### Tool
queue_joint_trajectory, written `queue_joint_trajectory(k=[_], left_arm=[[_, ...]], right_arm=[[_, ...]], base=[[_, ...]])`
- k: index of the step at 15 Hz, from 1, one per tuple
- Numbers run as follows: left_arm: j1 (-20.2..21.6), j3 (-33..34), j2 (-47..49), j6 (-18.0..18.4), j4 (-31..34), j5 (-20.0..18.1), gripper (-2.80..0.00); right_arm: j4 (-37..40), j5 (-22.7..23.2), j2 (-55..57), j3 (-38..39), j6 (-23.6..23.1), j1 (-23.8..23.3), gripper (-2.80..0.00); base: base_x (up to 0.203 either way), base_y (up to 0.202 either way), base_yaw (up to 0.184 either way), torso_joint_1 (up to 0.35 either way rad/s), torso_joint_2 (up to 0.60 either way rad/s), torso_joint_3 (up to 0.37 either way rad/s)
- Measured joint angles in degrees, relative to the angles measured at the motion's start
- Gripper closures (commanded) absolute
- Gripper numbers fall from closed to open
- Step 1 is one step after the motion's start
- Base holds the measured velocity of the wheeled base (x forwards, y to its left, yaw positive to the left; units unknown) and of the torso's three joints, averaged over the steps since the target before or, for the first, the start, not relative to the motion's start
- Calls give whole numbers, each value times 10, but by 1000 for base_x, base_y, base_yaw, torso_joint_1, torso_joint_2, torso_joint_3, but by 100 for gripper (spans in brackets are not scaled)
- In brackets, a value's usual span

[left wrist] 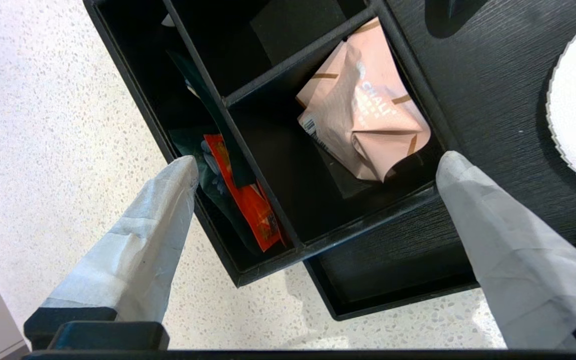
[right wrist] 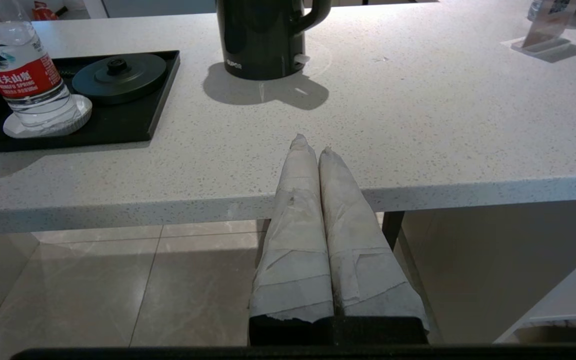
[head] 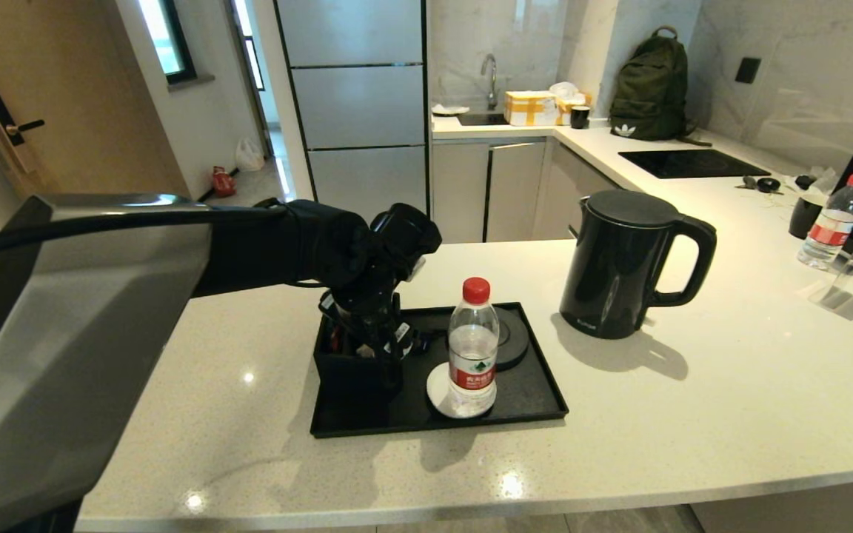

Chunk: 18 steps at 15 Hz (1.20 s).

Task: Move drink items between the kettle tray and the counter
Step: Pick up the tea bag

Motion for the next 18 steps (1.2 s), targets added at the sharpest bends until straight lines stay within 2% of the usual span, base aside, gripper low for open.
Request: queue_joint_trajectory(k=[9,18], left_arm=[[-3,-3,-2,4,27,-17,-280],[-4,-13,18,4,14,-6,-280]], right_arm=[[0,0,0,0,0,0,0],[0,0,0,0,0,0,0]], base=[[0,0,0,0,0,0],[0,0,0,0,0,0]])
